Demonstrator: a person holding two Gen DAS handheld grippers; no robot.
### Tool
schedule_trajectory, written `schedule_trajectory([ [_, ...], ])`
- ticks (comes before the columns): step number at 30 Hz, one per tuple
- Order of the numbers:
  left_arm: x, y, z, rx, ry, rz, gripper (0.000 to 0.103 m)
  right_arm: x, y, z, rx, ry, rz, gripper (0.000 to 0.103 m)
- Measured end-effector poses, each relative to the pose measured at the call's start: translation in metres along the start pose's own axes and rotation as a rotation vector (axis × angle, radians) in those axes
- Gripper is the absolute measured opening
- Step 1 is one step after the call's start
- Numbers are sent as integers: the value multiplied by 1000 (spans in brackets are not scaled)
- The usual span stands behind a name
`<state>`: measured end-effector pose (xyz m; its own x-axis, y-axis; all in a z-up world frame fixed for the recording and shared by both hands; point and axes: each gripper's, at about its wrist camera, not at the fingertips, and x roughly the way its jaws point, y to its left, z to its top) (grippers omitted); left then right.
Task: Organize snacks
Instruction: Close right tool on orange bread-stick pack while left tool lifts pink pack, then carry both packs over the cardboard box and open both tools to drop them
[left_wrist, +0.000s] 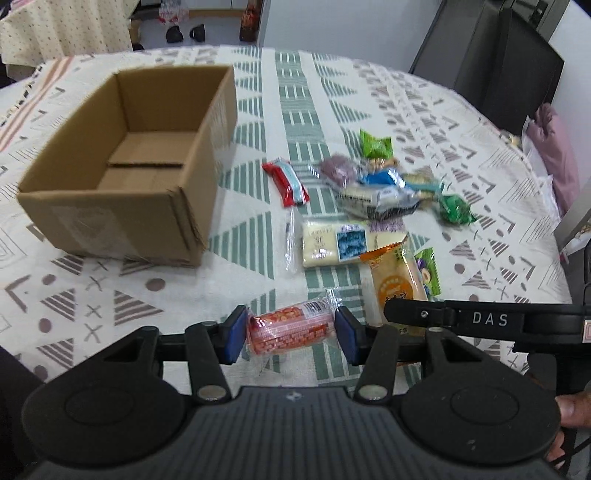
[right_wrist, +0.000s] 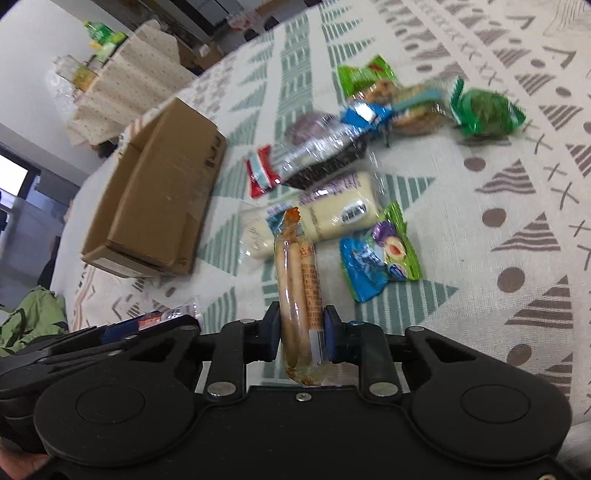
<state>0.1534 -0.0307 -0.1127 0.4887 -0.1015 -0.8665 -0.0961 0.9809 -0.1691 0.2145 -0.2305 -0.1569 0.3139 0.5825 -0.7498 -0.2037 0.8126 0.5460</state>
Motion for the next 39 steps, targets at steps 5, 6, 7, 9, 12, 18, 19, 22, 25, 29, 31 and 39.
schedule_trajectory([
  [5,-23,5,1,-1,-38,-17,50,-19,5,-1,14,-59,6,23],
  [6,-28,6,2,0,-46,-19,50,-22,6,-1,20,-69,2,23],
  [7,-32,8,3,1,-54,-20,50,-24,9,-1,25,-78,-2,23],
  [9,-41,12,5,6,-71,-17,50,-28,15,-3,30,-94,-6,23],
  [12,-53,19,8,10,-98,-12,50,-32,30,-6,23,-120,-5,23],
  [18,-75,36,13,11,-141,1,50,-35,60,-6,2,-176,5,24],
  [19,-78,40,13,7,-148,2,50,-37,65,-6,-5,-185,6,24],
  [22,-84,50,14,-6,-166,0,50,-40,80,-5,-28,-206,0,24],
  [25,-88,59,15,-20,-184,-2,50,-42,92,-4,-49,-229,-7,24],
  [29,-92,73,18,-39,-202,-7,50,-40,105,-2,-58,-250,-15,24],
  [31,-95,82,19,-49,-213,-10,50,-38,111,-2,-63,-259,-17,24],
  [39,-93,116,31,-101,-234,-21,50,-30,137,5,-62,-299,-12,24],
])
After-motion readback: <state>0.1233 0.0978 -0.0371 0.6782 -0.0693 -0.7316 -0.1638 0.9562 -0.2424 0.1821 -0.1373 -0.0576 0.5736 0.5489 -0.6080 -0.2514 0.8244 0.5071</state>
